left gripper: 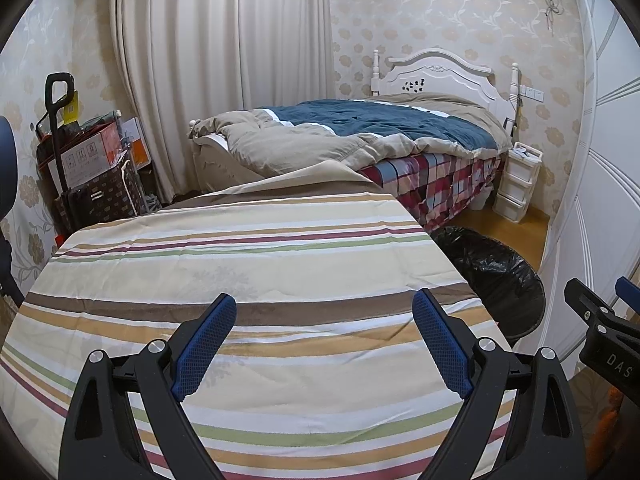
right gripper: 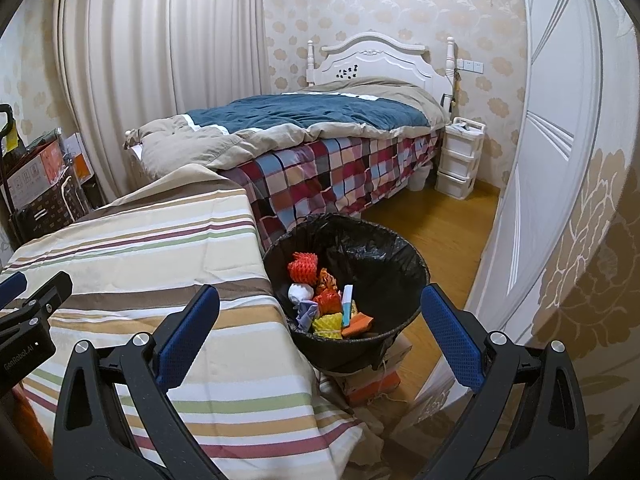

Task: Collect trash

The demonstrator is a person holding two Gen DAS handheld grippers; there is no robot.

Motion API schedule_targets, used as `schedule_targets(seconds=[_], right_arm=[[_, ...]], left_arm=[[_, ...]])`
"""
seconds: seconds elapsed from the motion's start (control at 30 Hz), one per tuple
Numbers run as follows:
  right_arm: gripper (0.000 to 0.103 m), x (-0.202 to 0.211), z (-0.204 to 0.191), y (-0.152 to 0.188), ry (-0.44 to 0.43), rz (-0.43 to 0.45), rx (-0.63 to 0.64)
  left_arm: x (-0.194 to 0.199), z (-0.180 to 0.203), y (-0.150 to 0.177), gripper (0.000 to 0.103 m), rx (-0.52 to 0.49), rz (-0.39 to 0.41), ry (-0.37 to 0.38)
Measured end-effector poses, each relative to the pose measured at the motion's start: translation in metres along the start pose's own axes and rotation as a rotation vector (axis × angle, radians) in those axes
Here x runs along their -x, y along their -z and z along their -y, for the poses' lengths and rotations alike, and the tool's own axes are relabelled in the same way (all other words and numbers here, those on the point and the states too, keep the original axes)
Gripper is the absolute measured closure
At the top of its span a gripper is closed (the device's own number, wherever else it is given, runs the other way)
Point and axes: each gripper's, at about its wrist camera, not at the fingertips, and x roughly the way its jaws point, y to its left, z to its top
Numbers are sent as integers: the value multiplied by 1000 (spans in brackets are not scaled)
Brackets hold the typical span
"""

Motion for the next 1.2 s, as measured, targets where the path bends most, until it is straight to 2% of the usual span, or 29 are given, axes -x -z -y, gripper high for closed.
schedule_targets(seconds=[1.2], right_arm=[[5, -1, -1, 0, -1, -2, 4]], left_arm=[[2, 1, -3, 14, -7, 10, 2]])
